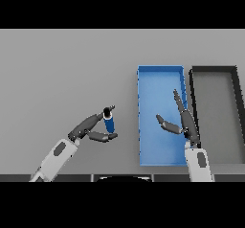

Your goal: Pick up the blue pipe and place it into the blue bin.

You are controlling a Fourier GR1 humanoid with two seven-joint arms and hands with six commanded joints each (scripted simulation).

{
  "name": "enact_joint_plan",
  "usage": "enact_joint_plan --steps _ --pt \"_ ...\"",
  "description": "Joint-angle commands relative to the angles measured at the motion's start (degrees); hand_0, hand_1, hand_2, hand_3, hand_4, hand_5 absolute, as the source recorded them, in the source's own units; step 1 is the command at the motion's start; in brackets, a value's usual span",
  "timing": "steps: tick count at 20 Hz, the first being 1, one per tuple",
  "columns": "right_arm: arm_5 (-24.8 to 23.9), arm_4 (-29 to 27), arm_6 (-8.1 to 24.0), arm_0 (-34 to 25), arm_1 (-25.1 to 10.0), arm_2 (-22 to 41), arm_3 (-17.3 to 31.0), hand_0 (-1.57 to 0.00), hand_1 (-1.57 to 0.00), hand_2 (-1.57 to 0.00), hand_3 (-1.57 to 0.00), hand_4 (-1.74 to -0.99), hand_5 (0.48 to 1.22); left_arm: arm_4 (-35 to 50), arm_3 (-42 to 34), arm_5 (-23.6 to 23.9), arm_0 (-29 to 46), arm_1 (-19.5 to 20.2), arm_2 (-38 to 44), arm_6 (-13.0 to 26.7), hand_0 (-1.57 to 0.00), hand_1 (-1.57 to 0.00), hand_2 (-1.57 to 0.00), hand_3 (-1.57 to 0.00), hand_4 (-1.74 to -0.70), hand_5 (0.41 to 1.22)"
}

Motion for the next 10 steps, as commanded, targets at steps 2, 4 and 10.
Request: enact_joint_plan --steps 2,4,10 --pt "0.34 -0.88 0.12 0.53 -0.09 -0.43 -0.17 0.0 0.0 0.0 0.0 -1.201 0.548 -2.15 2.69 1.1 0.14 -1.2 -0.61 -2.81 0.0 0.0 0.0 0.0 -1.12 0.494" --pt "0.22 -0.56 0.24 0.32 -0.34 -0.45 -0.24 0.0 0.0 0.0 0.0 -1.198 0.547 -3.55 4.72 2.41 -0.56 -3.05 -1.04 -3.95 0.0 0.0 -0.01 0.0 -1.1 0.506" --pt "0.21 -0.21 0.43 -0.55 -0.44 -0.5 0.99 0.0 0.0 0.0 0.0 -1.196 0.56 2.38 7.6 -0.39 -1.67 -7.31 1.04 -6.04 -0.04 -0.25 -0.42 -0.35 -1.27 0.675"
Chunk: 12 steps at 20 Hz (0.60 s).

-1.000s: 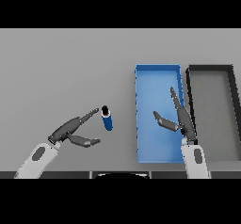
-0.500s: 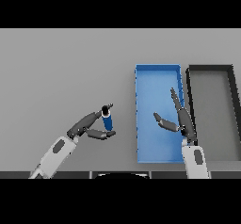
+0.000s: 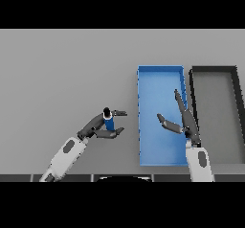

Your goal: Pick up the blue pipe and place it into the blue bin.

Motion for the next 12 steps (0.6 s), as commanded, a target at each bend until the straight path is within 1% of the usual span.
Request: enact_joint_plan --steps 1,2,3,4,5,6,7,8,9,10,11,12 --pt "0.12 0.09 -0.11 0.42 0.05 0.28 -0.55 0.0 0.0 0.0 0.0 -1.192 0.56 1.06 -0.06 -0.21 -0.11 -0.9 0.21 0.44 -0.18 -0.41 -0.58 -0.59 -1.3 0.784" --pt "0.04 0.31 -0.25 0.71 0.02 0.42 -0.98 0.0 0.0 0.0 0.0 -1.191 0.561 1.25 -0.16 0.05 0.22 -1.52 0.07 0.42 -0.42 -0.64 -0.78 -0.78 -1.38 0.872" --pt "-0.05 0.3 -0.24 0.62 -0.02 0.21 -0.49 0.0 0.0 0.0 0.0 -1.189 0.562 0.54 0.59 0.84 -0.11 -2.3 -0.03 -0.49 -0.65 -0.83 -0.94 -0.91 -1.45 0.941" --pt "-0.51 0.84 0.07 0.47 0.24 0.44 -0.45 0.0 0.0 0.0 0.0 -1.184 0.562 0.12 -0.25 1.08 0.37 -2.55 -0.37 -0.66 -0.83 -0.98 -1.06 -1.02 -1.5 0.997" --pt "-0.39 0.51 -0.47 0.7 -0.29 0.02 -1.01 0.0 0.0 0.0 0.0 -1.182 0.562 -0.07 -0.85 1.23 0.68 -2.6 -0.56 -0.27 -0.98 -1.1 -1.16 -1.11 -1.55 1.042" --pt "-0.49 0.53 0.07 0.18 -0.38 -0.21 -0.22 0.0 0.0 0.0 0.0 -1.179 0.561 -0.22 -0.69 1.32 0.87 -2.39 -0.81 -0.79 -1.1 -1.19 -1.25 -1.2 -1.59 1.078" --pt "-0.4 0.26 0.47 -0.29 -0.15 -0.23 0.06 0.0 0.0 0.0 0.0 -1.178 0.561 -0.4 -1.17 1.5 0.83 -2.57 -1.49 0.12 -1.19 -1.27 -1.31 -1.26 -1.62 1.106" --pt "-0.39 0.4 -0.53 0.53 -0.29 -0.18 -0.24 0.0 0.0 0.0 0.0 -1.176 0.56 -0.86 -1.33 1.92 0.93 -2.52 -1.89 0.03 -1.27 -1.33 -1.36 -1.32 -1.59 1.129" --pt "-0.04 0.6 -1.24 1.47 -0.08 0.4 -0.55 0.0 0.0 0.0 0.0 -1.176 0.559 -1.24 -1.12 2.1 1.17 -2.3 -2.06 -1.7 -1.33 -1.38 -1.4 -1.37 -1.56 1.148" --pt "-0.01 0.22 -0.27 0.8 -0.2 0.01 -0.35 0.0 0.0 0.0 0.0 -1.176 0.559 -1.57 -1.62 2.15 1.09 -2.31 -2.47 -2.33 -1.38 -1.42 -1.44 -1.41 -1.54 1.162" --pt "-0.07 0.55 -1.16 1.53 -0.05 0.38 -0.78 0.0 0.0 0.0 0.0 -1.174 0.558 -2.12 -1.65 2.6 1.23 -2.39 -2.46 -2.93 -1.42 -1.45 -1.46 -1.44 -1.52 1.174" --pt "-0.22 0.55 0.02 0.61 -0.31 0.03 -0.35 0.0 0.0 0.0 0.0 -1.171 0.558 -2.86 -2.17 2.73 1.62 -2.24 -2.67 -3.67 -1.45 -1.47 -1.49 -1.47 -1.51 1.183"
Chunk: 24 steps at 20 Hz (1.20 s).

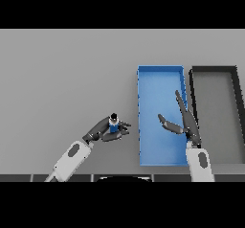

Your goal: Pick up the blue pipe and place it into the blue bin.

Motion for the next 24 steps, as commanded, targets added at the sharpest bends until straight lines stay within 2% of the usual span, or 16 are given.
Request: enact_joint_plan --steps 1,5,7,11,14,19,20,24 --pt "-0.15 0.43 -0.19 0.11 0.32 0.35 0.37 0.0 0.0 0.0 0.0 -1.166 0.556 0.09 -1.02 0.4 -0.41 -0.49 0.24 0.35 -1.47 -1.49 -1.5 -1.49 -1.5 1.191" --pt "-0.21 0.67 0.08 -0.21 0.39 0.54 0.09 0.0 0.0 0.0 0.0 -1.151 0.55 0.44 -3.87 0.92 -1.57 -3.25 1.11 -2.27 -1.53 -1.54 -1.54 -1.54 -1.48 1.209" --pt "-0.94 2.0 0.0 -0.39 0.18 0.8 0.22 0.0 0.0 0.0 0.0 -1.138 0.552 0.26 -5.56 0.93 -1.88 -3.63 1.34 -1.37 -1.55 -1.55 -1.55 -1.55 -1.48 1.213" --pt "-0.46 1.6 0.2 -0.41 -0.45 0.35 0.47 0.0 0.0 0.0 0.0 -1.128 0.564 0.06 -8.44 -0.07 -4.47 -4.13 1.77 2.92 -1.56 -1.56 -1.56 -1.56 -1.47 1.218" --pt "-0.22 1.34 -1.22 0.54 -0.68 0.22 -0.03 0.0 0.0 0.0 0.0 -1.123 0.571 0.33 -9.72 -1.38 -5.18 -4.43 2.01 4.95 -1.57 -1.57 -1.57 -1.57 -1.47 1.219" --pt "0.82 0.99 -0.13 -1.91 -2.09 -0.24 1.15 0.0 0.0 0.0 0.0 -1.121 0.578 -0.83 -10.17 -3.46 -3.71 -4.32 1.87 5.09 -1.57 -1.57 -1.57 -1.57 -1.47 1.22" --pt "1.15 1.06 0.16 -2.54 -2.34 -0.1 1.24 0.0 0.0 0.0 0.0 -1.123 0.578 -0.89 -10.4 -3.33 -3.94 -4.77 2.1 6.09 -1.57 -1.57 -1.57 -1.57 -1.47 1.22" --pt "2.03 1.26 0.37 -3.71 -2.82 0.44 1.38 0.0 0.0 0.0 0.0 -1.191 0.577 -1.6 -10.18 -3.79 -4.06 -5.76 2.89 6.24 -1.57 -1.57 -1.57 -1.57 -1.47 1.22"
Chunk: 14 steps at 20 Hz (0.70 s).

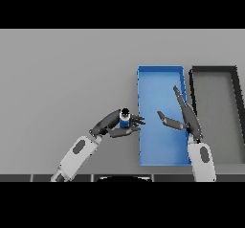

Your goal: Pick up the blue pipe and place it into the blue bin.

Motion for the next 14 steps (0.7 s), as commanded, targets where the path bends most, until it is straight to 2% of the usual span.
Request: enact_joint_plan --steps 1,2,3,5,6,9,10,12,14 --pt "0.49 -0.99 -0.82 0.02 0.02 -0.32 -0.23 0.0 -0.01 0.0 0.0 -1.194 0.572 -0.15 0.0 -0.19 0.21 0.11 0.23 -0.38 -1.57 -1.57 -1.57 -1.57 -1.47 1.221" --pt "1.1 -2.54 -1.68 -0.53 0.64 -0.53 -0.45 0.0 -0.02 -0.02 0.0 -1.178 0.569 -0.83 -0.34 -0.13 0.68 0.06 0.07 -0.76 -1.57 -1.57 -1.57 -1.57 -1.47 1.221" --pt "2.73 -5.76 -3.64 -1.14 0.29 -1.74 -1.33 0.0 -0.02 -0.03 0.0 -1.166 0.571 -0.77 -0.09 -0.61 0.95 0.48 0.59 -1.14 -1.57 -1.57 -1.57 -1.57 -1.47 1.221" --pt "6.82 -11.05 -5.26 -2.13 -1.03 -2.5 -4.05 0.0 -0.01 -0.03 0.0 -1.175 0.592 -1.4 -0.25 -0.79 1.11 -0.01 0.63 -0.86 -1.57 -1.57 -1.57 -1.57 -1.47 1.221" --pt "8.45 -12.79 -4.75 -2.46 -1.89 -2.4 -5.68 0.0 -0.01 -0.02 0.0 -1.169 0.597 -1.56 -0.13 -1.07 1.07 -0.03 0.85 -0.69 -1.57 -1.57 -1.57 -1.57 -1.47 1.221" --pt "14.44 -18.19 1.14 -4.58 -6.33 -1.01 -11.55 0.0 0.0 -0.01 0.0 -1.171 0.579 -2.14 -0.56 -1.41 0.63 -0.49 1.47 -0.07 -1.57 -1.57 -1.57 -1.57 -1.47 1.221" --pt "15.67 -19.96 3.95 -6.23 -7.58 -0.56 -13.09 0.0 0.0 -0.01 0.0 -1.177 0.567 -2.35 -0.87 -1.47 1.11 -0.56 1.49 0.18 -1.57 -1.57 -1.57 -1.57 -1.47 1.221" --pt "17.85 -21.66 7.51 -8.16 -10.09 0.83 -16.39 0.0 0.0 0.0 0.0 -1.194 0.543 -2.68 -0.6 -2.08 1.04 -0.85 1.82 0.07 -1.57 -1.57 -1.57 -1.57 -1.47 1.221" --pt "20.58 -22.05 7.74 -9.9 -11.27 2.81 -17.59 0.0 0.0 0.0 0.0 -1.219 0.537 -3.0 -0.3 -2.89 1.34 -0.56 2.31 0.07 -1.57 -1.57 -1.57 -1.57 -1.47 1.221"
